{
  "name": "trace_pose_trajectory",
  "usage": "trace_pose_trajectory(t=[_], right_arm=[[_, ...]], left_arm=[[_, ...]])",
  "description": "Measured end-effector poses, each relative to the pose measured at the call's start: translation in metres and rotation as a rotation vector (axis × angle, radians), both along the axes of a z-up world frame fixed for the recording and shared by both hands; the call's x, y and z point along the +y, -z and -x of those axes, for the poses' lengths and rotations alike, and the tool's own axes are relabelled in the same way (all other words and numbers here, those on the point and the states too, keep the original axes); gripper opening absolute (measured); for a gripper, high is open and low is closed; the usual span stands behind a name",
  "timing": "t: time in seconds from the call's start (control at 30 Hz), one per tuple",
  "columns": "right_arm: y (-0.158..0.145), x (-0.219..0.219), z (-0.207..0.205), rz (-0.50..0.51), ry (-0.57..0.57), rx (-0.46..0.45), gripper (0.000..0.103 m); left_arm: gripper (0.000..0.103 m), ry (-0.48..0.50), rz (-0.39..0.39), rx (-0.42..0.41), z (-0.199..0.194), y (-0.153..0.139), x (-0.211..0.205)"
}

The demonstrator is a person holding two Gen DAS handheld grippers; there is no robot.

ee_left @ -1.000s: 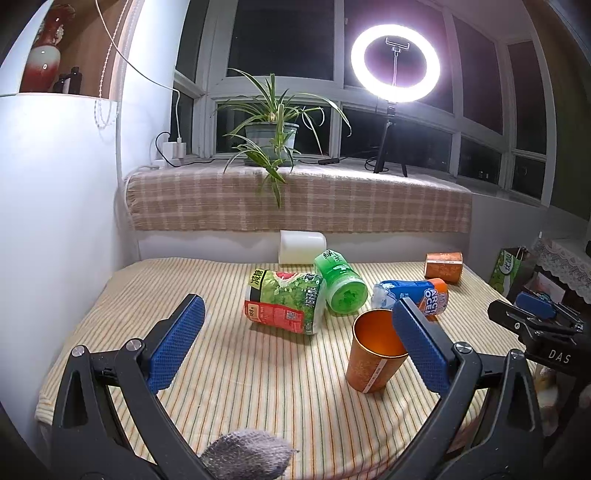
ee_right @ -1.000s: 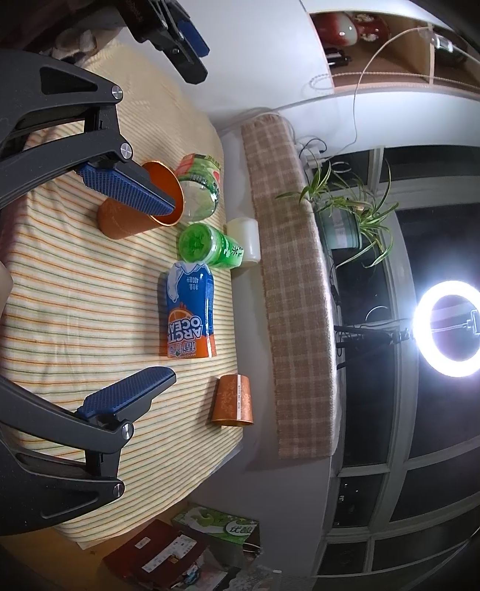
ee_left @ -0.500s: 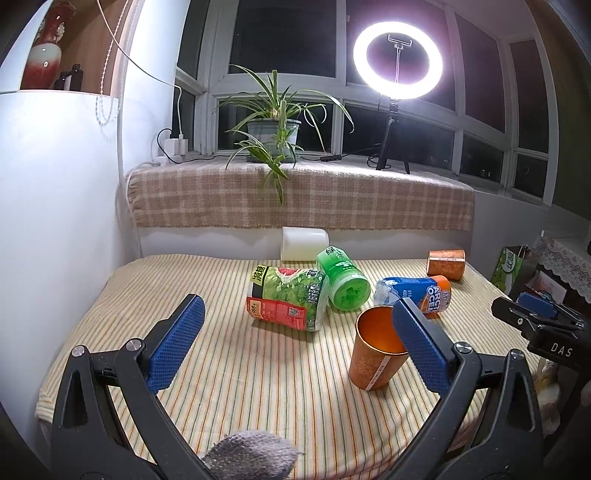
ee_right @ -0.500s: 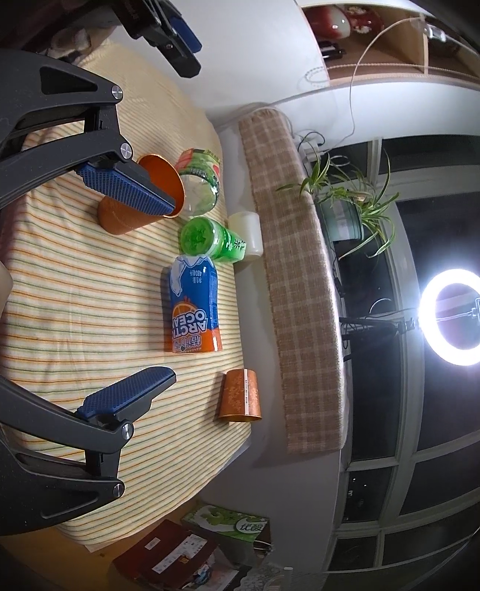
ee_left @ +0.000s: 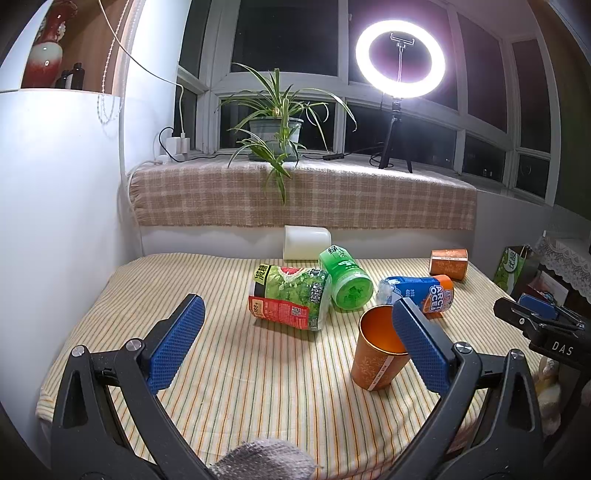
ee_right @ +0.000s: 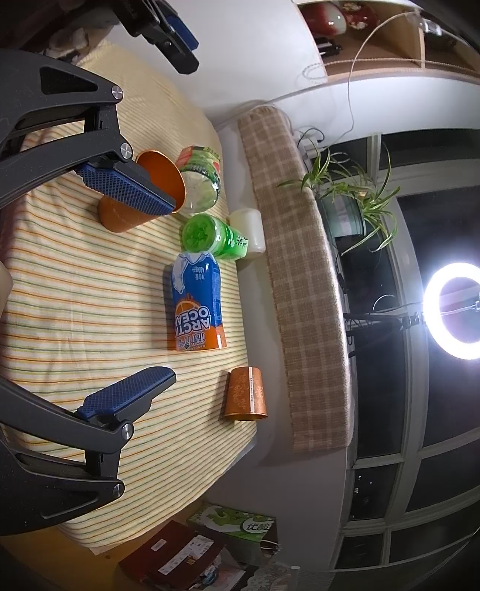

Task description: Flip cup upright

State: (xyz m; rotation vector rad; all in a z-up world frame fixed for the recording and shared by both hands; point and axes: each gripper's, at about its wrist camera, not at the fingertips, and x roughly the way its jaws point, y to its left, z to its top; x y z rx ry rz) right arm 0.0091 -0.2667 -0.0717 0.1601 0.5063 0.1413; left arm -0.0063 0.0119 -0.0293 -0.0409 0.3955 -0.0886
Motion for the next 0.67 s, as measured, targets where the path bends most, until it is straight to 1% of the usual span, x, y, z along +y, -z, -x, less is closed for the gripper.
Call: trace_pose_trajectory(t=[0.67], right_arm=[[0.0048, -0.0046, -0.0037, -0.009, 0.011, 0.013, 0.084]], left_arm=[[0.103, -0.002, -0.007, -0.004, -0.0011, 0.0022, -0.0022]])
